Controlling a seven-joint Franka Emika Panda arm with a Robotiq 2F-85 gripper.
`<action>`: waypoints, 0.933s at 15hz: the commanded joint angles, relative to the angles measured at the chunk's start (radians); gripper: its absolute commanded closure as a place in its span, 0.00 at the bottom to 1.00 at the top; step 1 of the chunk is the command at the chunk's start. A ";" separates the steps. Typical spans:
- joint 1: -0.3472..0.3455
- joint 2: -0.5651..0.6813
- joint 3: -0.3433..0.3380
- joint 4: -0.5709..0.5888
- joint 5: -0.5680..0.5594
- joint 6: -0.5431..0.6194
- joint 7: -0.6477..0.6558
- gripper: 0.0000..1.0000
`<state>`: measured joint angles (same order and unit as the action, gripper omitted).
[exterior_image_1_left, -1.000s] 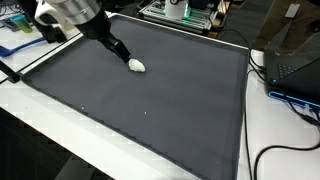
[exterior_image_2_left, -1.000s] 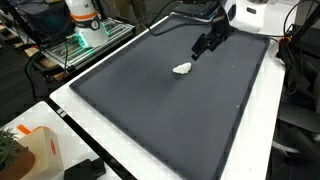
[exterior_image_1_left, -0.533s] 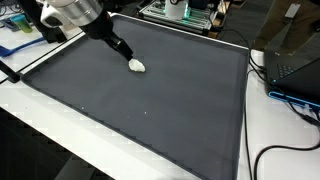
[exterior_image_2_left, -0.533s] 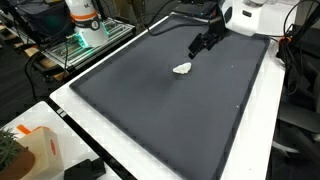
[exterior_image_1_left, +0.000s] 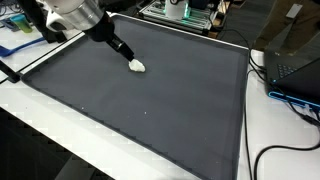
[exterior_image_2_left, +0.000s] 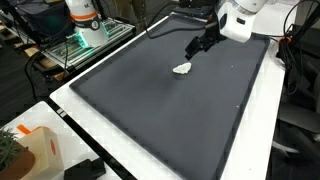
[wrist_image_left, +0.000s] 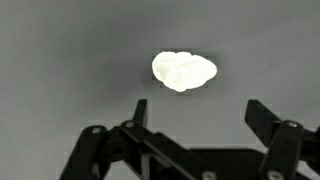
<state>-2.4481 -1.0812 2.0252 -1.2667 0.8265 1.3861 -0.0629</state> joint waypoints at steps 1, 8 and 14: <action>0.000 -0.082 -0.063 0.030 0.095 -0.063 -0.026 0.00; 0.003 -0.213 -0.160 0.073 0.249 -0.160 -0.032 0.00; -0.008 -0.306 -0.239 0.128 0.326 -0.227 -0.039 0.00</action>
<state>-2.4427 -1.3174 1.8415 -1.1921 1.0997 1.2095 -0.0877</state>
